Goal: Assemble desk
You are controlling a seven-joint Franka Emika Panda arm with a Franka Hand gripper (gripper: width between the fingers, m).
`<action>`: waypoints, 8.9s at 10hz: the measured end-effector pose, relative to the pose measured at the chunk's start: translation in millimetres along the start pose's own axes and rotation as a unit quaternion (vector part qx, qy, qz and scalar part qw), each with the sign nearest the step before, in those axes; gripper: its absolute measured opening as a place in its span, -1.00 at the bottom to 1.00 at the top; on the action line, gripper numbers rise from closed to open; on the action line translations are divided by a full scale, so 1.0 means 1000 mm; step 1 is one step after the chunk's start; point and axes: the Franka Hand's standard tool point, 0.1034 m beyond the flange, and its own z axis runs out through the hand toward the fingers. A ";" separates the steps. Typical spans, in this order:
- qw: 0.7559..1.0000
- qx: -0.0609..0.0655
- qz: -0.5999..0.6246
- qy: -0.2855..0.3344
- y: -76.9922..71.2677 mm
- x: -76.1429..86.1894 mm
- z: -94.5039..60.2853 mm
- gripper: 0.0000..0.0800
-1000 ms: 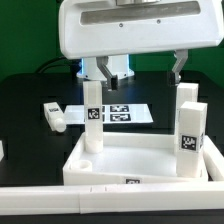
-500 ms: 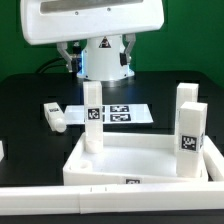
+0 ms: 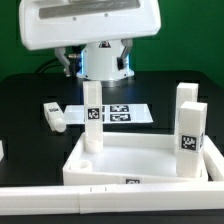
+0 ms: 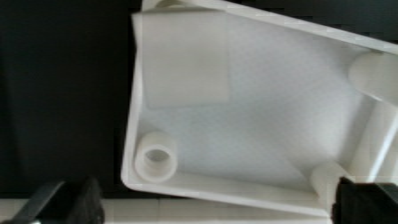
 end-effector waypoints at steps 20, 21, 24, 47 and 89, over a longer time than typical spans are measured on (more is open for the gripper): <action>0.996 -0.045 0.007 -0.075 0.066 -0.162 0.123 0.62; 0.996 -0.045 0.003 -0.075 0.067 -0.162 0.123 0.37; 0.994 -0.043 -0.053 -0.080 0.068 -0.163 0.123 -0.29; 0.408 0.075 -0.905 -0.095 0.086 -0.163 0.109 -0.29; 0.910 0.093 0.351 -0.200 0.101 -0.123 0.087 0.62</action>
Offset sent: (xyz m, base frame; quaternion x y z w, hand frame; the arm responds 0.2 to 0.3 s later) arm -0.0140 -0.0029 -0.0147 0.0035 0.0712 -0.0123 0.9974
